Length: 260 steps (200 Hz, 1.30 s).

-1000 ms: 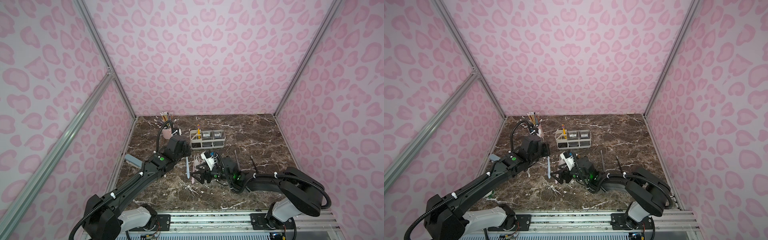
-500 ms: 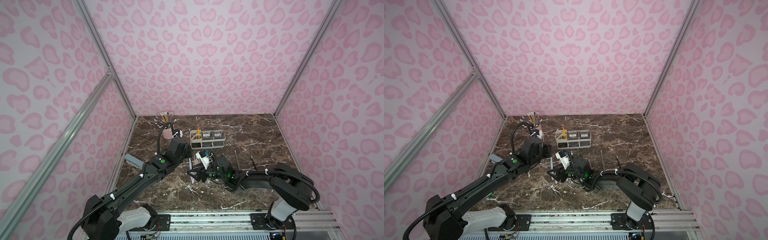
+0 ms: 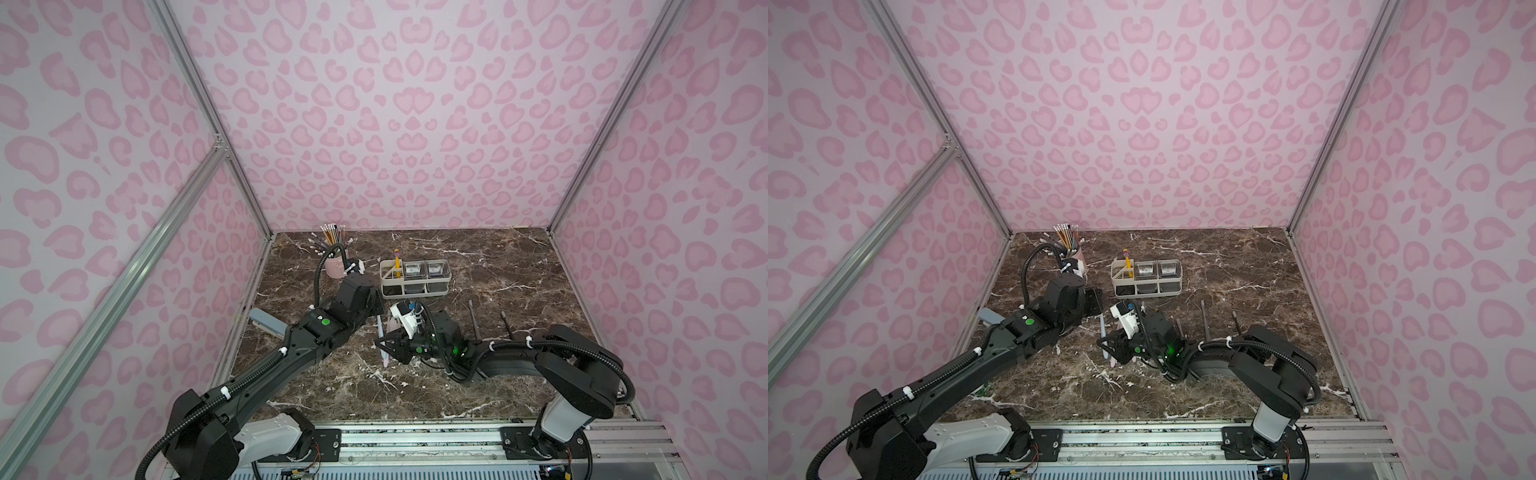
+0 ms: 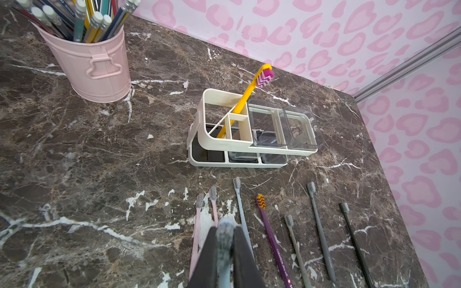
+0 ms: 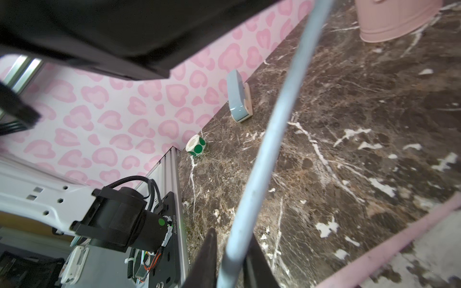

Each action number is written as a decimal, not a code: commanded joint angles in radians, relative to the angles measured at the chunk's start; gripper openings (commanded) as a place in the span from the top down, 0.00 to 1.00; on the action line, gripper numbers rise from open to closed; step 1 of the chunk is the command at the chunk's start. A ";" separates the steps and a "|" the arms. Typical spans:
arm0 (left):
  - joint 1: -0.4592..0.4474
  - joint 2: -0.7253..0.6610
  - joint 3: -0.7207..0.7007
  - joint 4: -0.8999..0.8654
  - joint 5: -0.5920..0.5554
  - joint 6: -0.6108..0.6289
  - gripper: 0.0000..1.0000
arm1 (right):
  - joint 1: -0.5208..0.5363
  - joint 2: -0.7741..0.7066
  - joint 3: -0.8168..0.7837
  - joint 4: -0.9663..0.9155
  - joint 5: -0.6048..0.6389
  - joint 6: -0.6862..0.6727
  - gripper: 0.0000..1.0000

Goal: Place the toothbrush into the toothbrush holder
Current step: Pick up the toothbrush from the center of the board.

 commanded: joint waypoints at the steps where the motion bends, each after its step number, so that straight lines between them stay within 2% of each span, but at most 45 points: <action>1: 0.000 -0.001 0.011 0.028 -0.005 -0.002 0.97 | 0.005 -0.003 0.014 0.066 -0.029 -0.026 0.87; 8: 0.000 -0.001 0.013 0.026 -0.006 -0.001 0.97 | 0.006 -0.004 0.014 0.067 -0.028 -0.025 0.89; 39: 0.000 -0.012 0.023 0.013 -0.002 -0.001 0.78 | 0.006 -0.012 0.011 0.057 -0.023 -0.026 0.98; 51: 0.000 -0.017 0.028 -0.001 0.004 -0.001 0.58 | 0.005 -0.018 0.011 0.048 -0.016 -0.033 1.00; 66: 0.000 -0.024 0.047 -0.029 0.017 0.008 0.49 | 0.005 -0.031 0.007 0.028 -0.002 -0.046 1.00; 77: 0.000 -0.027 0.069 -0.067 0.020 0.012 0.39 | 0.005 -0.043 -0.001 0.018 0.005 -0.056 1.00; 89: 0.000 -0.029 0.105 -0.117 0.022 0.026 0.16 | 0.005 -0.049 -0.007 0.006 0.013 -0.067 1.00; 99: 0.002 -0.026 0.138 -0.165 0.020 0.036 0.01 | 0.006 -0.053 -0.011 -0.001 0.016 -0.074 1.00; 126: 0.017 -0.002 0.222 -0.294 0.041 0.058 0.02 | 0.006 -0.048 -0.027 -0.007 0.016 -0.086 1.00; 155: 0.055 0.029 0.270 -0.388 0.130 0.064 0.02 | 0.005 -0.053 -0.043 -0.020 0.029 -0.105 1.00; 180: 0.089 0.060 0.264 -0.422 0.211 0.064 0.01 | 0.006 -0.069 -0.045 -0.045 0.044 -0.127 1.00; 239: 0.112 0.092 0.279 -0.463 0.260 0.061 0.03 | 0.008 -0.083 -0.042 -0.087 0.059 -0.168 1.00; 260: 0.117 0.102 0.277 -0.461 0.301 0.053 0.13 | 0.009 -0.078 -0.040 -0.086 0.051 -0.168 1.00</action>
